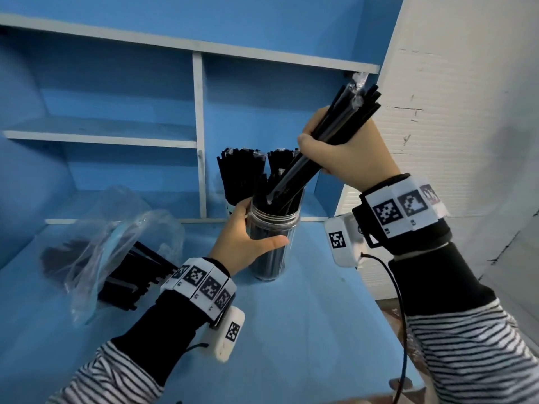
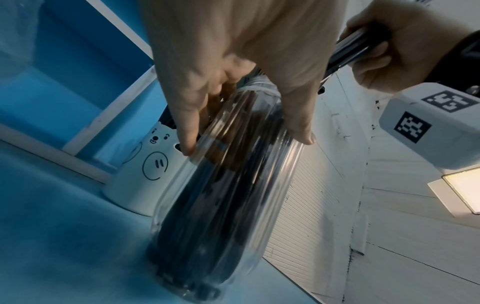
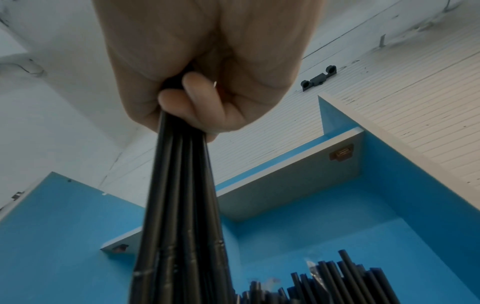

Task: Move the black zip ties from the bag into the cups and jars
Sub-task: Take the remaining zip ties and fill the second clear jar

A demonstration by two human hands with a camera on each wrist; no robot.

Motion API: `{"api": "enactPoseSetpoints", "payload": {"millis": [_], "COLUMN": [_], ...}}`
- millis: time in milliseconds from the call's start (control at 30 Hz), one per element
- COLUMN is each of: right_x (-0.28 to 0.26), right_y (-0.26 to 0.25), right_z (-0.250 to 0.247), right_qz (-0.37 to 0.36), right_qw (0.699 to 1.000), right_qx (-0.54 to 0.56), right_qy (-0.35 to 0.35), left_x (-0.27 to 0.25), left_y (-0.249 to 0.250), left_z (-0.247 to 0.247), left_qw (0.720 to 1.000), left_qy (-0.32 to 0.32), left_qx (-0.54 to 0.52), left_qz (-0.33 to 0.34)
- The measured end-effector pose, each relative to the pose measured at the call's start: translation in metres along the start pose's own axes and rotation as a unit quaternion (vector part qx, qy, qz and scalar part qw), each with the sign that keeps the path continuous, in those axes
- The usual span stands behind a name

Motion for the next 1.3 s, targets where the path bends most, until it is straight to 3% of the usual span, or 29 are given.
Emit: {"api": "enactPoseSetpoints", "payload": {"millis": [200, 400, 600, 733, 833, 900, 1000, 1167, 1300], "right_x": [0.008, 0.016, 0.008, -0.002, -0.004, -0.004, -0.002, -0.003, -0.008], "right_y": [0.016, 0.04, 0.061, 0.075, 0.052, 0.038, 0.021, 0.035, 0.045], "right_z": [0.001, 0.038, 0.069, 0.079, 0.066, 0.063, 0.074, 0.097, 0.106], "right_qz": [0.037, 0.105, 0.103, 0.142, 0.065, 0.008, -0.066, -0.048, -0.008], "right_qw": [0.999, 0.981, 0.971, 0.963, 0.995, 0.999, 0.997, 0.982, 0.974], "right_qx": [-0.01, -0.107, -0.153, -0.176, -0.044, 0.018, -0.022, -0.164, -0.196], "right_qy": [0.007, -0.121, -0.149, -0.144, -0.058, -0.026, -0.04, -0.077, -0.116], "left_x": [-0.002, -0.002, -0.002, -0.001, -0.001, 0.0, -0.001, -0.002, -0.001], "left_y": [-0.002, -0.003, -0.002, -0.002, -0.002, -0.002, -0.001, 0.001, 0.002], "left_z": [-0.002, -0.003, -0.003, -0.001, -0.003, -0.003, -0.003, -0.002, 0.0], "left_qw": [1.0, 1.0, 1.0, 1.0, 1.0, 1.0, 1.0, 1.0, 1.0], "left_qy": [0.008, 0.01, 0.015, 0.011, 0.016, 0.016, 0.014, 0.011, 0.005], "left_qx": [-0.001, -0.007, -0.01, -0.01, -0.01, -0.011, -0.013, -0.013, -0.015], "left_qz": [-0.004, 0.002, 0.008, 0.01, 0.016, 0.021, 0.022, 0.016, 0.01]}}
Point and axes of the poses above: each hand's wrist, its own x-axis towards the middle knuckle, its own z-axis out of the palm, y = z × x, the point moved 9 cm from there along x, towards the middle knuckle, and after that the axes turned 10 degrees about -y, right-handed, at the moved point
